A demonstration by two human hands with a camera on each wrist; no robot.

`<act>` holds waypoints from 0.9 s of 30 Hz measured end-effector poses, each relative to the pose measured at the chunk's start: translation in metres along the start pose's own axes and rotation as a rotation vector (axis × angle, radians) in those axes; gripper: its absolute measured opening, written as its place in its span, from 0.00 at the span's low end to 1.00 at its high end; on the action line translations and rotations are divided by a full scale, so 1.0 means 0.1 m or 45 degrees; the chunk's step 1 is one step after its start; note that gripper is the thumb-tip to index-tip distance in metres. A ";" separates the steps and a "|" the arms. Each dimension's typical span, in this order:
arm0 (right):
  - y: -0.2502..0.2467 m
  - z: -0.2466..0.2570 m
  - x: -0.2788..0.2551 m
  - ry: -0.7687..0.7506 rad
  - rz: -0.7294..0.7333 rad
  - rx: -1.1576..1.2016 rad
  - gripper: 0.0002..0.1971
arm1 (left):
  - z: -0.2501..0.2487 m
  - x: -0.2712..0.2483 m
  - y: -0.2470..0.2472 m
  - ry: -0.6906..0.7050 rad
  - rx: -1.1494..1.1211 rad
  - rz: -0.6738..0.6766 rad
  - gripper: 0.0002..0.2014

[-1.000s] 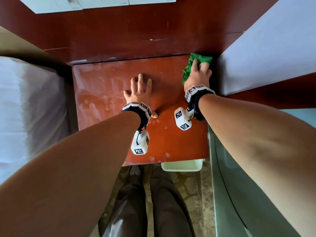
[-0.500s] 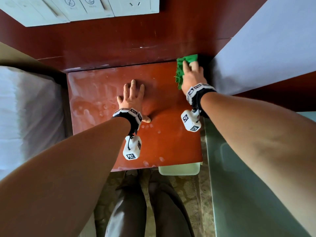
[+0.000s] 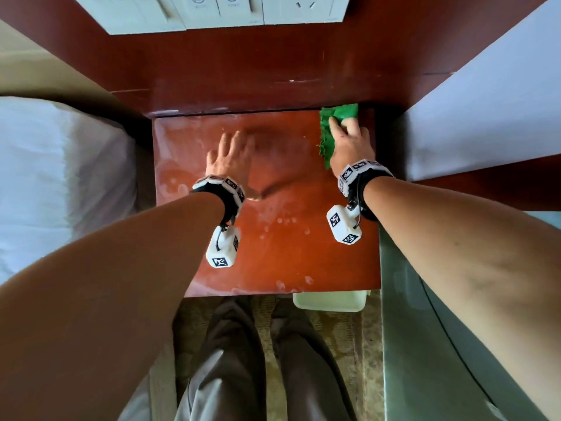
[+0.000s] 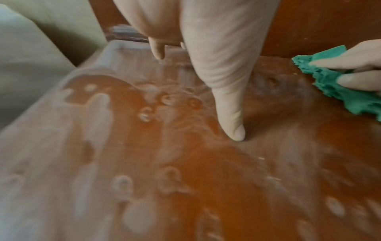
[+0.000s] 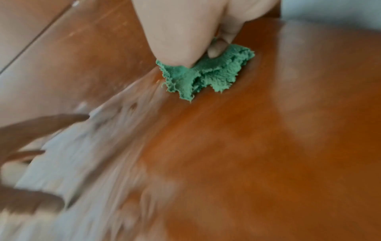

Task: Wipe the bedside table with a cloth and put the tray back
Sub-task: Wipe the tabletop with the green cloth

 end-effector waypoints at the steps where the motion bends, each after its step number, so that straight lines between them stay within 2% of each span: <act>1: 0.04 0.11 -0.05 -0.045 0.023 -0.018 0.38 | 0.14 0.00 0.02 -0.030 0.000 0.013 0.70; 5: 0.36 0.57 -0.36 -0.278 0.204 -0.181 0.39 | 0.48 -0.01 0.11 -0.070 0.027 0.132 0.74; 9: 0.77 0.87 -0.76 -0.547 0.271 -0.401 0.42 | 0.49 -0.01 0.13 -0.035 0.025 0.119 0.75; 12: 1.03 0.97 -1.06 -0.751 0.530 -0.582 0.42 | 0.50 -0.01 0.14 -0.031 0.014 0.126 0.74; 15: 1.09 1.01 -1.21 -0.953 0.666 -0.669 0.40 | 0.51 0.02 0.15 -0.016 0.005 0.126 0.74; 16: 1.08 0.98 -1.18 -0.945 0.688 -0.668 0.42 | 0.52 0.03 0.16 -0.013 0.002 0.124 0.74; 18: 0.99 0.88 -1.02 -0.784 0.629 -0.619 0.45 | 0.52 0.05 0.17 -0.015 0.005 0.131 0.75; 21: 0.67 0.65 -0.66 -0.409 0.338 -0.389 0.45 | 0.53 0.07 0.19 -0.019 0.011 0.150 0.76; 24: 0.34 0.38 -0.32 -0.113 0.173 -0.204 0.42 | 0.53 0.09 0.20 -0.019 0.031 0.158 0.76; 27: 0.03 0.20 -0.05 0.015 0.020 -0.033 0.35 | 0.53 0.11 0.21 -0.022 0.038 0.155 0.76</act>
Point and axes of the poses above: each hand's wrist, its own x-axis towards the middle knuckle, its own y-axis out of the palm, z = x × y, the point moved 5 cm from there along x, towards the middle knuckle, and after that the axes turned 14 degrees about z, right-handed, at the moved point
